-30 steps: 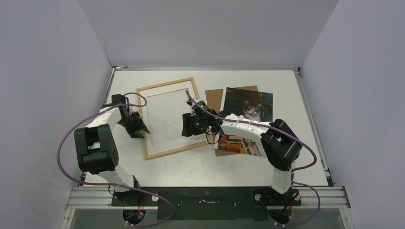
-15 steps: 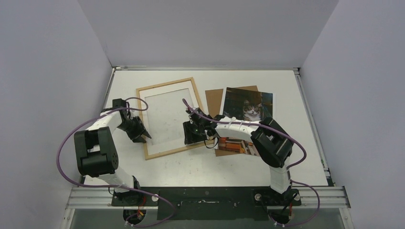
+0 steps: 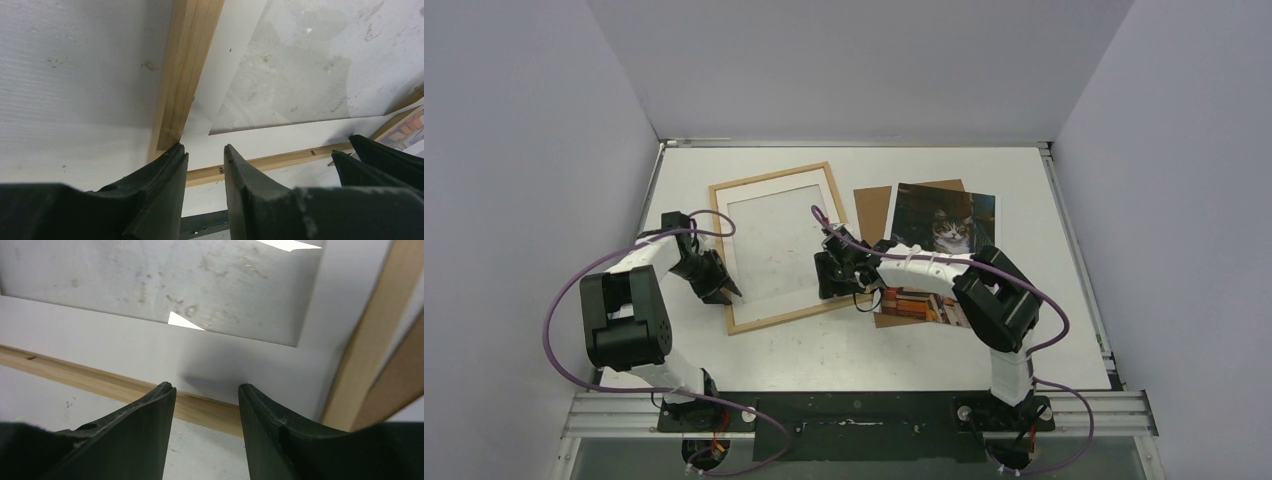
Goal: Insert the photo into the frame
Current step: Place the photo frame item in the photo frame.
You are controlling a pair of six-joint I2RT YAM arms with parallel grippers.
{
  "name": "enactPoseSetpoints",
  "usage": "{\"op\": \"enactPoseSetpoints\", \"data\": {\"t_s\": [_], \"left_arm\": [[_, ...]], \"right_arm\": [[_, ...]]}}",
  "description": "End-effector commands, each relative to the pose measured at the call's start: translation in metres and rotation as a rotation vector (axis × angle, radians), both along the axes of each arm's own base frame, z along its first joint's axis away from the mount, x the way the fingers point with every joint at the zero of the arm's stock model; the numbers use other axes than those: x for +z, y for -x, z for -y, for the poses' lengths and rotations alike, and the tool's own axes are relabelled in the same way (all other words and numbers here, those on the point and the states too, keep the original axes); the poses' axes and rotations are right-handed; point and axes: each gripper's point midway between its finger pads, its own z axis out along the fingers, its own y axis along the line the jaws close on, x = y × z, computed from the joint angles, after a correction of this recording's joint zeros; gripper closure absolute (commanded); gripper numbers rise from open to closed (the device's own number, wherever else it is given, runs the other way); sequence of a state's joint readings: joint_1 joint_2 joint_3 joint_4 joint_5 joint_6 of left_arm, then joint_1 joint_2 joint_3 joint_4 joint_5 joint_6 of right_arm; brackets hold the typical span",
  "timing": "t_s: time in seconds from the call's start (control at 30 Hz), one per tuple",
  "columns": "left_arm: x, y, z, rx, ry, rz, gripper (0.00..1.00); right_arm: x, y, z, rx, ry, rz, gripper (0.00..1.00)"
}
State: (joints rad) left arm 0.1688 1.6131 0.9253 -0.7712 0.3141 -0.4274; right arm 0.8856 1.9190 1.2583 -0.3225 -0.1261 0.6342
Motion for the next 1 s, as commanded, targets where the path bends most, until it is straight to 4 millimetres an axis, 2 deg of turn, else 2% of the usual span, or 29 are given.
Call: {"op": "enactPoseSetpoints", "data": {"t_s": [0.0,0.07,0.13,0.3,0.4,0.6,0.83,0.97], "left_arm": [[-0.009,0.009,-0.008,-0.028,-0.051,-0.039,0.68],[-0.008,0.008,-0.008,-0.028,-0.05,-0.034,0.68],[-0.005,0.005,-0.007,-0.031,-0.042,-0.022,0.68],[0.019,-0.016,-0.001,-0.038,-0.003,0.068,0.68],[0.034,-0.028,0.0,-0.039,0.006,0.113,0.68],[0.045,-0.037,0.002,-0.038,0.023,0.139,0.68],[0.055,-0.04,0.003,-0.036,0.032,0.159,0.68],[0.06,-0.043,0.003,-0.036,0.032,0.171,0.68]], "right_arm": [[0.02,-0.022,0.043,-0.142,0.092,0.076,0.48],[0.027,-0.029,0.053,-0.195,0.104,0.089,0.45],[0.034,-0.037,0.055,-0.221,0.082,0.092,0.4],[0.068,-0.06,0.033,-0.219,-0.087,0.134,0.37],[0.077,-0.079,0.021,-0.228,-0.141,0.15,0.42],[0.054,-0.099,0.013,-0.248,-0.112,0.132,0.49],[0.024,-0.097,0.015,-0.255,-0.073,0.071,0.5],[0.015,-0.096,0.02,-0.261,-0.041,0.065,0.5]]}}
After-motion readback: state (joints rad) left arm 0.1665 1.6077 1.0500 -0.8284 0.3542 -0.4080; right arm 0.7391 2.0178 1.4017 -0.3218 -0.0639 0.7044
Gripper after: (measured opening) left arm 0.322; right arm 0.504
